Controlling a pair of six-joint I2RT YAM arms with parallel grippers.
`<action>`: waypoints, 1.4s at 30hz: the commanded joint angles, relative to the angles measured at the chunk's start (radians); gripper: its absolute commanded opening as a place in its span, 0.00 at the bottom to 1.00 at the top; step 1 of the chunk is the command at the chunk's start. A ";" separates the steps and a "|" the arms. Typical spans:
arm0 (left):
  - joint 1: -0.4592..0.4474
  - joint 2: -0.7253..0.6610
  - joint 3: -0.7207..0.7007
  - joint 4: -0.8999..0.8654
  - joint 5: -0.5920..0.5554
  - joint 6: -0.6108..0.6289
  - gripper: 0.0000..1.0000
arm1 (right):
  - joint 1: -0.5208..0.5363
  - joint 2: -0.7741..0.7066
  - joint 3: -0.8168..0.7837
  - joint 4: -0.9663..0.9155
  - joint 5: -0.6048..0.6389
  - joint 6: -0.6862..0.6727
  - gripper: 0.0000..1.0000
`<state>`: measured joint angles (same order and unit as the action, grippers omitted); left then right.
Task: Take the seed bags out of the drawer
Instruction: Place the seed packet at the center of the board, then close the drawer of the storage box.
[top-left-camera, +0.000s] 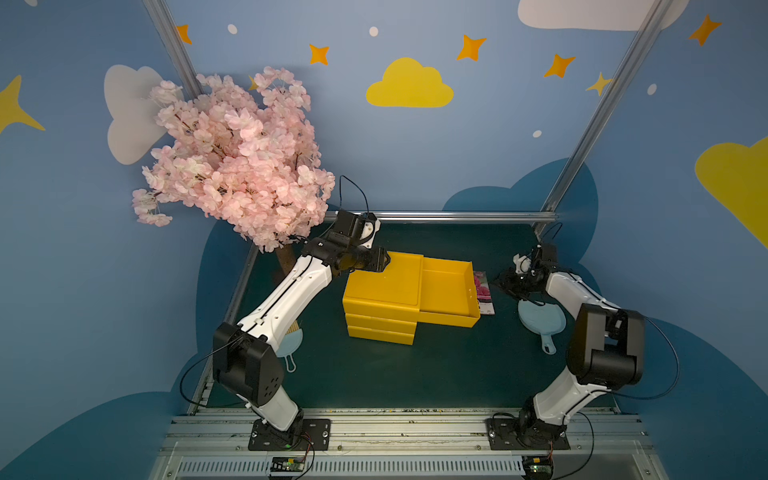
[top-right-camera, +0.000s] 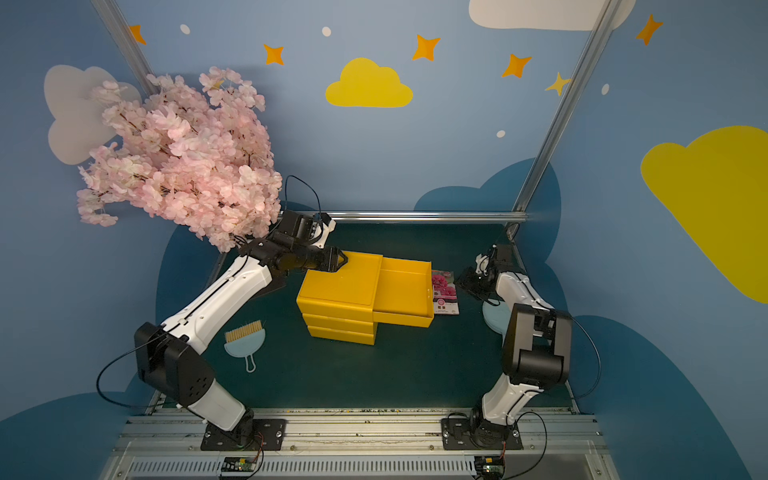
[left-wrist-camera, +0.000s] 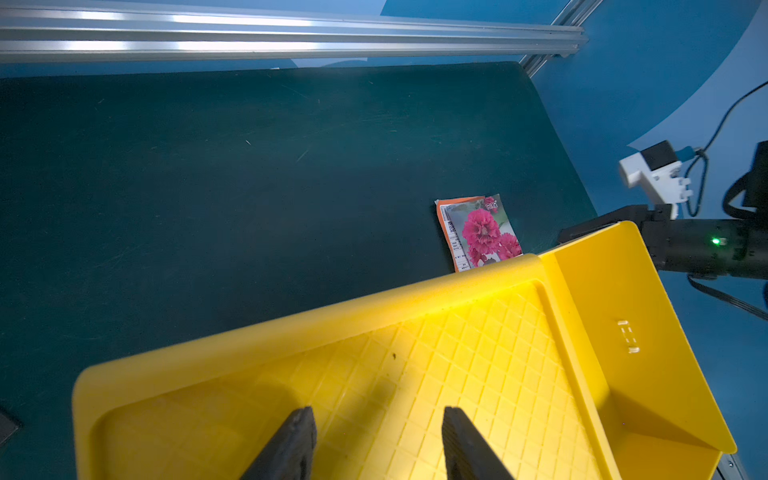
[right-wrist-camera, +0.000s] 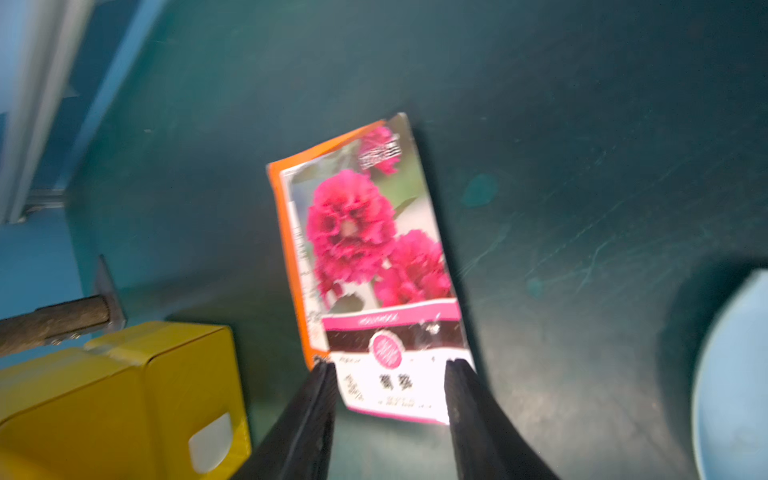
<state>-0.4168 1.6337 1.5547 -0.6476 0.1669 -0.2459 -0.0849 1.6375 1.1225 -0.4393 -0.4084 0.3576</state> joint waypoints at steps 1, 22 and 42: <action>0.007 0.058 -0.074 -0.218 -0.034 -0.005 0.55 | 0.042 -0.109 -0.045 -0.053 -0.047 -0.012 0.52; 0.007 0.046 -0.090 -0.219 -0.032 -0.009 0.55 | 0.205 -0.400 -0.150 -0.188 -0.047 0.003 0.61; 0.004 0.042 -0.094 -0.216 -0.024 -0.011 0.55 | 0.365 -0.328 -0.063 -0.087 -0.115 0.112 0.61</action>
<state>-0.4171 1.6211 1.5337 -0.6296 0.1665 -0.2459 0.2565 1.2804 1.0172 -0.5808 -0.4866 0.4343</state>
